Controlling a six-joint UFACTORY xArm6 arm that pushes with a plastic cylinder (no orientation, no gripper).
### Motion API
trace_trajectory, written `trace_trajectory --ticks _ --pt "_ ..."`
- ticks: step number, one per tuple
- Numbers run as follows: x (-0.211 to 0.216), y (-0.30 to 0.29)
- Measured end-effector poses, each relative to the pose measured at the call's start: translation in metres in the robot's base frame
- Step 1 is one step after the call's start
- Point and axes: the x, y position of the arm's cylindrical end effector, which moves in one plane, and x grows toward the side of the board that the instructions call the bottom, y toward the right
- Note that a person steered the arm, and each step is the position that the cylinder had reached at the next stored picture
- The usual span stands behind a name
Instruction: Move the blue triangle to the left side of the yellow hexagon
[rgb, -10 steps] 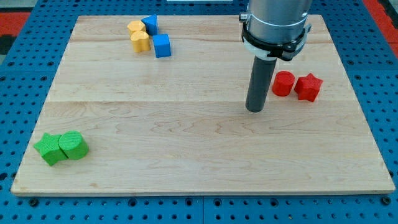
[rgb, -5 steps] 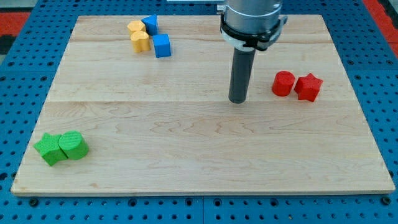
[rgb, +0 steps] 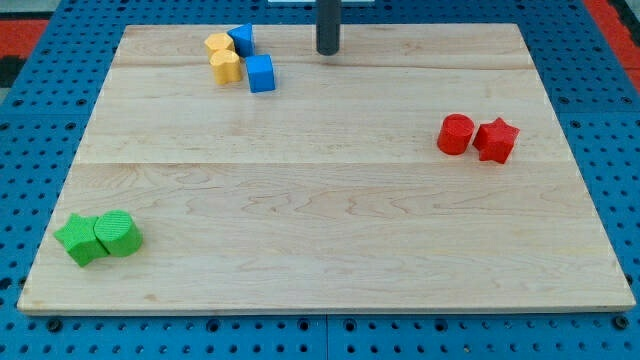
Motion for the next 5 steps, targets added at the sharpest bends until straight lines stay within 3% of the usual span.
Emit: trace_trajectory --ticks 1,4,5 --pt "-0.02 -0.044" --pt "-0.02 -0.221" --pt "-0.009 -0.221"
